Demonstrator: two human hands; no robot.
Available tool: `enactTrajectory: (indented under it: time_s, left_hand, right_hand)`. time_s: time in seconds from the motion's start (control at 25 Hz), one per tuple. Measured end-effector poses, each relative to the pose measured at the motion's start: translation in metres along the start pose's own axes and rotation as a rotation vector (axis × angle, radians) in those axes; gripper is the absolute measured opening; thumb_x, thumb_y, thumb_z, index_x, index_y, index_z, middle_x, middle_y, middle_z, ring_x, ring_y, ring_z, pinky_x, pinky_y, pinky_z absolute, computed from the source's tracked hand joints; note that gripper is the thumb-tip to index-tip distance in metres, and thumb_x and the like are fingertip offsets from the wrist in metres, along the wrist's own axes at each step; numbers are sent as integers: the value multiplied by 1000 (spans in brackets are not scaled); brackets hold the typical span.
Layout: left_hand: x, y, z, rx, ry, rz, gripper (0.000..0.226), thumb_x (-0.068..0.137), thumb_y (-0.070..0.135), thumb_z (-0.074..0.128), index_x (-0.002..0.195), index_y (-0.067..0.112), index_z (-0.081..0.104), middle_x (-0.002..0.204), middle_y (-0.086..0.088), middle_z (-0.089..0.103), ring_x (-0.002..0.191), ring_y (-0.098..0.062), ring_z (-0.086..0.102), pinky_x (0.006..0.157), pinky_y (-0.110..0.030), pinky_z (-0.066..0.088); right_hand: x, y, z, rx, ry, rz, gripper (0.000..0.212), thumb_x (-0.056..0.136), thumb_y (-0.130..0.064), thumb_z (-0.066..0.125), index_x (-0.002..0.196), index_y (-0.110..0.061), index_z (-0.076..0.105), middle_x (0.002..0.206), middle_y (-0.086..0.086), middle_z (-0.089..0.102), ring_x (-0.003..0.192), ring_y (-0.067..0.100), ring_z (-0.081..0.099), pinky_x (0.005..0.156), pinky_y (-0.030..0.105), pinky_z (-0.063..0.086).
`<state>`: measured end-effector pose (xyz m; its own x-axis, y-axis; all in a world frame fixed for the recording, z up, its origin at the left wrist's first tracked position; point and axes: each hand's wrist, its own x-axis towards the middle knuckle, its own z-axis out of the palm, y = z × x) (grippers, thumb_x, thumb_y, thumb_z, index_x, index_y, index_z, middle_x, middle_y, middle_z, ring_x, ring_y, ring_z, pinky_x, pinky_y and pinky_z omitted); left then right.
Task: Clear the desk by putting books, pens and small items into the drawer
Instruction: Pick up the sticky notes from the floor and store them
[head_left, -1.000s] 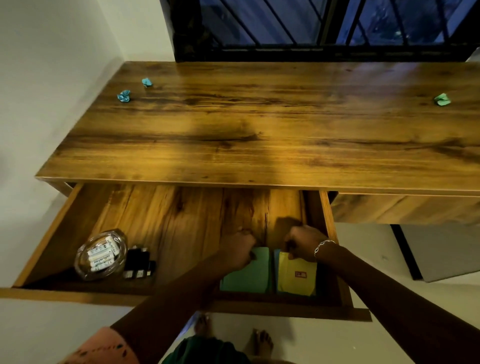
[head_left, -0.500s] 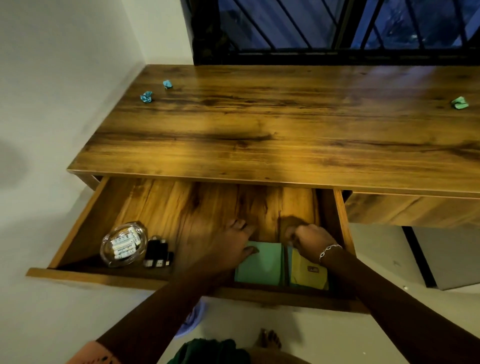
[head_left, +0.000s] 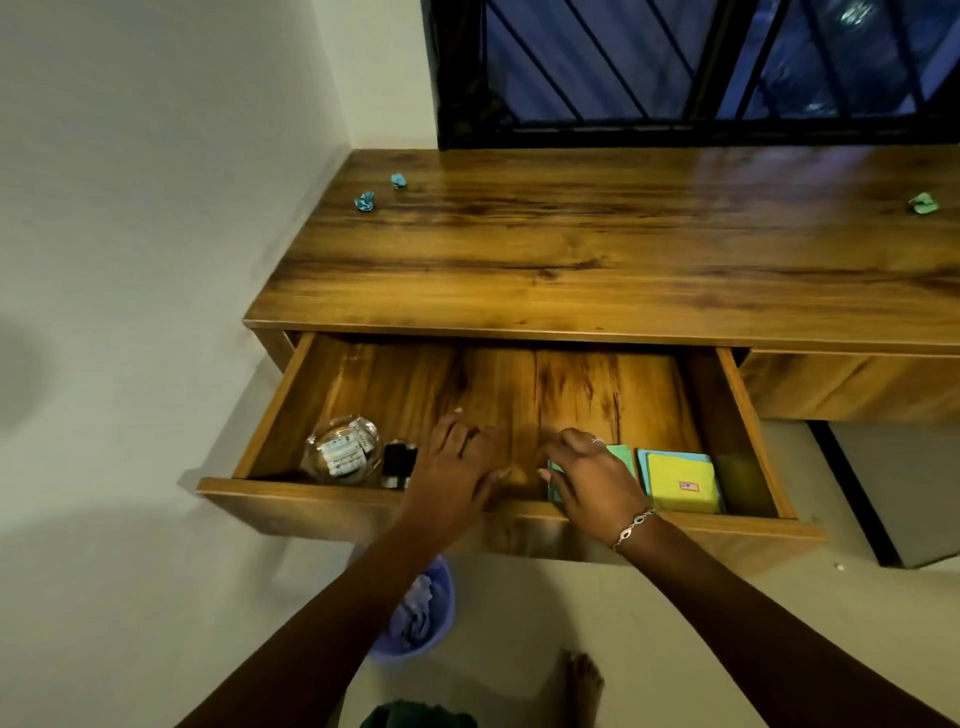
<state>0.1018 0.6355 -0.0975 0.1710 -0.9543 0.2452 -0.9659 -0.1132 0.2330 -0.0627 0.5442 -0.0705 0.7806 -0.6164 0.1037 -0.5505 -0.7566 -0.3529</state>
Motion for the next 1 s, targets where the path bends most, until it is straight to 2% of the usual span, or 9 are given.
enactTrajectory:
  time_s: [0.08, 0.2, 0.28, 0.36, 0.44, 0.64, 0.72, 0.8, 1.0]
  left_hand:
    - [-14, -1, -3, 17, 6, -21, 48, 96, 49, 23, 123, 14, 42, 115, -19, 63, 119, -39, 54, 90, -51, 50]
    - [-27, 0, -2, 51, -62, -39, 62, 96, 54, 10, 130, 10, 38, 124, -19, 60, 122, -38, 51, 95, -55, 44]
    - [-34, -4, 5, 100, -131, -45, 68, 95, 56, 6, 132, 8, 36, 127, -19, 58, 125, -37, 49, 99, -56, 41]
    - [-35, -6, 10, 127, -171, -65, 72, 95, 57, 2, 132, 5, 35, 129, -20, 56, 129, -35, 39, 110, -51, 22]
    - [-32, -5, 10, 107, -201, -85, 72, 94, 55, 0, 131, 4, 36, 131, -22, 55, 128, -32, 32, 112, -48, 4]
    - [-20, -7, 6, 70, -283, -93, 71, 89, 59, 18, 128, 3, 38, 132, -23, 50, 125, -32, 34, 114, -44, -7]
    - [-11, -11, 9, 54, -229, -85, 69, 89, 58, 21, 129, 3, 38, 134, -22, 47, 126, -31, 34, 115, -44, -6]
    - [0, -16, 14, 41, -186, -80, 70, 94, 56, 8, 130, 3, 38, 133, -22, 52, 127, -31, 33, 113, -45, -2]
    - [33, -33, 26, 152, -89, -33, 69, 93, 55, 16, 135, 4, 35, 142, -19, 39, 140, -27, 13, 113, -45, -3]
  right_hand:
    - [-8, -13, 10, -57, 29, -28, 30, 85, -29, 63, 109, -10, 63, 113, 11, 60, 102, 32, 58, 80, 34, 49]
    - [-11, -16, 21, -113, -43, -21, 53, 86, -44, 55, 130, -14, 49, 137, 10, 46, 126, 31, 44, 101, 39, 39]
    - [-14, -17, 25, -123, -95, -10, 70, 86, -61, 35, 142, -19, 34, 149, 7, 30, 139, 28, 26, 112, 38, 27]
    - [-13, -15, 27, -129, -132, -19, 89, 77, -75, 7, 146, -21, 25, 154, 5, 23, 143, 25, 17, 115, 37, 18]
    - [-12, -12, 30, -210, -114, -40, 86, 82, -71, -1, 144, -20, 29, 150, 9, 34, 140, 28, 29, 112, 39, 20]
    - [-3, -11, 33, -293, -98, 40, 65, 93, -56, 4, 138, -19, 34, 138, 9, 50, 125, 25, 51, 102, 35, 32]
    - [5, -6, 35, -318, -68, 28, 65, 94, -55, 3, 138, -18, 34, 139, 8, 50, 126, 24, 50, 111, 34, 29]
    - [16, 0, 36, -345, -46, 21, 65, 95, -54, 3, 141, -17, 29, 141, 9, 47, 132, 25, 42, 114, 34, 13]
    - [52, 21, 40, -378, 42, -35, 67, 94, -54, 5, 148, -15, -3, 144, 12, 42, 134, 23, 26, 111, 33, 3]
